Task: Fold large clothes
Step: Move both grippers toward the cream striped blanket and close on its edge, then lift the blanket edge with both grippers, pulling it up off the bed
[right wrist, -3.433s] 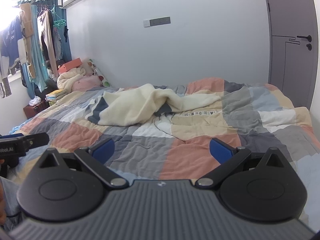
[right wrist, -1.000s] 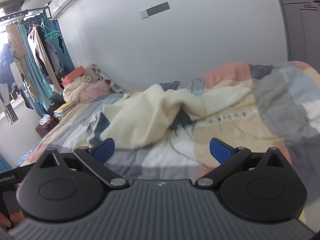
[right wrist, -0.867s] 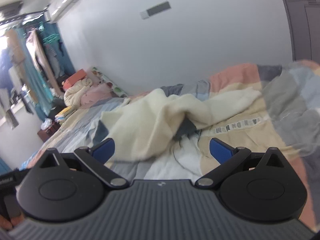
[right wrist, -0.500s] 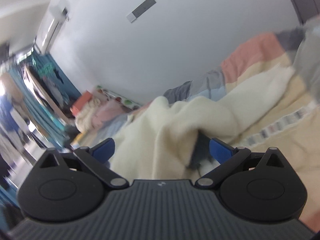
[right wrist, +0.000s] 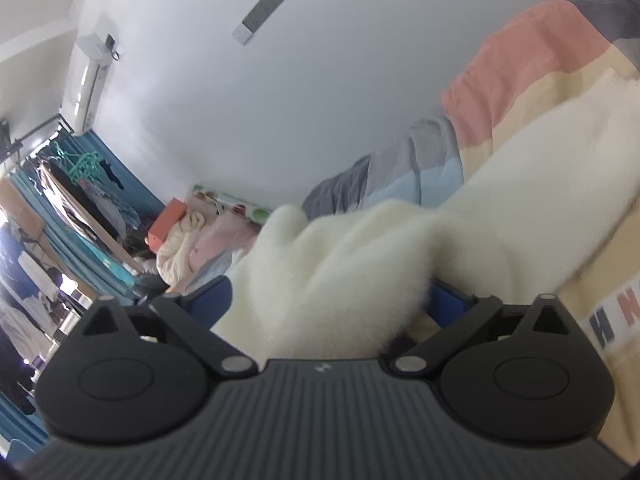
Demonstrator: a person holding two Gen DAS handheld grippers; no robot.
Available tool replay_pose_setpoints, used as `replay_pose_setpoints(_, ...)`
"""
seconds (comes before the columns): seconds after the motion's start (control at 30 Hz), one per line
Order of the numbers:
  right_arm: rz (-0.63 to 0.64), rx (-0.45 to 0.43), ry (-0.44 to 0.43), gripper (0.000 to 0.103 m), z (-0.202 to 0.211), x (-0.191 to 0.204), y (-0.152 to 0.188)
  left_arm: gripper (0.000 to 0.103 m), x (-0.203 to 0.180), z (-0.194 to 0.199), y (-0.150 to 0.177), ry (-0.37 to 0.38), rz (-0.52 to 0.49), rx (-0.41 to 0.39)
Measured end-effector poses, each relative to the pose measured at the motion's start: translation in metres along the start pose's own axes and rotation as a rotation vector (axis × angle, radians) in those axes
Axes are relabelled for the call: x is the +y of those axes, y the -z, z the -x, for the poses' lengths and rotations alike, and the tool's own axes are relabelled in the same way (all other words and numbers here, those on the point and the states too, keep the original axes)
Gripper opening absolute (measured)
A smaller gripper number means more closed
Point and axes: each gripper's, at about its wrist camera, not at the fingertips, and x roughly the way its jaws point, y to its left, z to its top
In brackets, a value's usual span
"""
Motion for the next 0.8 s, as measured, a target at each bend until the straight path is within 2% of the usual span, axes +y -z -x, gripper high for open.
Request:
replay_pose_setpoints(0.03, -0.007, -0.006, -0.001, 0.079, 0.001, -0.003, -0.001, 0.034, 0.003, -0.001, -0.003, -0.007, 0.013, -0.003)
replay_pose_setpoints(0.07, -0.009, -0.009, 0.018, 0.057, 0.002, -0.005, -0.002, 0.027, 0.005, -0.001, -0.007, -0.011, 0.019, -0.004)
replay_pose_setpoints(0.1, -0.01, -0.006, 0.043, 0.04, 0.003, -0.008, -0.004, 0.02, 0.006, 0.0, -0.009, -0.011, 0.014, -0.011)
replay_pose_setpoints(0.2, -0.04, -0.002, 0.04, 0.027, 0.008, -0.021, -0.007, 0.011, -0.003, 0.013, -0.012, 0.007, -0.04, -0.041)
replay_pose_setpoints(0.33, 0.014, 0.012, 0.031, 0.022, 0.026, -0.013, -0.005, 0.008, -0.026, 0.044, -0.012, 0.043, -0.083, -0.096)
replay_pose_setpoints(0.57, 0.091, 0.014, -0.021, 0.021, 0.08, 0.03, -0.003, 0.006, -0.056, 0.138, -0.016, 0.102, -0.138, -0.176)
replay_pose_setpoints(0.67, 0.138, 0.017, -0.048, 0.021, 0.113, 0.053, 0.006, 0.004, -0.056, 0.188, -0.001, 0.126, -0.166, -0.208)
replay_pose_setpoints(0.73, 0.156, 0.02, -0.06, 0.021, 0.137, 0.065, 0.014, 0.0, -0.058, 0.221, 0.013, 0.176, -0.184, -0.219)
replay_pose_setpoints(0.8, 0.158, 0.029, -0.071, 0.021, 0.158, 0.074, 0.024, 0.0, -0.069, 0.247, 0.021, 0.159, -0.224, -0.228)
